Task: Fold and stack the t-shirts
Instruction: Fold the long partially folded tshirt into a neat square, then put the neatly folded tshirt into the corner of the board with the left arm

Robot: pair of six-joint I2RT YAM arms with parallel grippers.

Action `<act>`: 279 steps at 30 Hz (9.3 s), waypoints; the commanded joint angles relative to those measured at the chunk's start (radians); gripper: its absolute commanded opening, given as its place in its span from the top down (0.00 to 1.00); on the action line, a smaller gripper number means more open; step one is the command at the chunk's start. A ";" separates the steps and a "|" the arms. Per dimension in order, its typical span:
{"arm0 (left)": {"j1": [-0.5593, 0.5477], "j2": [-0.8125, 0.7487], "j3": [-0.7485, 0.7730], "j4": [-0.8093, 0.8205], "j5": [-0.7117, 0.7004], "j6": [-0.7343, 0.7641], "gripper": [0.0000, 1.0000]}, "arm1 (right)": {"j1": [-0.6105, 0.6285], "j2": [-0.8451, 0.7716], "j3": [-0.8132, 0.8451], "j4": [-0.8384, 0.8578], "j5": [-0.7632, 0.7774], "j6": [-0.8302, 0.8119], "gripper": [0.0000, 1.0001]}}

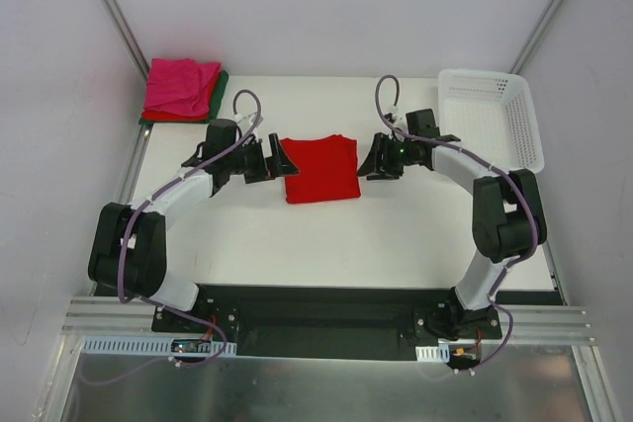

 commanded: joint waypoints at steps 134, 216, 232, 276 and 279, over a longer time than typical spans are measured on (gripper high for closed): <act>-0.002 0.549 0.159 0.028 0.001 0.003 0.14 | 0.162 0.406 0.535 -0.411 0.556 -0.099 0.99; 0.067 0.485 -0.322 0.603 0.091 -0.469 0.04 | 0.219 0.366 0.556 -0.440 0.476 -0.088 0.99; -0.088 0.506 -0.203 0.500 -0.048 -0.475 0.03 | 0.217 0.355 0.533 -0.436 0.467 -0.090 0.99; -0.242 0.528 -0.058 0.531 -0.100 -0.561 1.00 | 0.203 0.248 0.428 -0.405 0.586 -0.079 0.53; -0.237 0.450 -0.057 0.481 -0.111 -0.537 1.00 | 0.187 0.161 0.375 -0.376 0.700 -0.058 0.42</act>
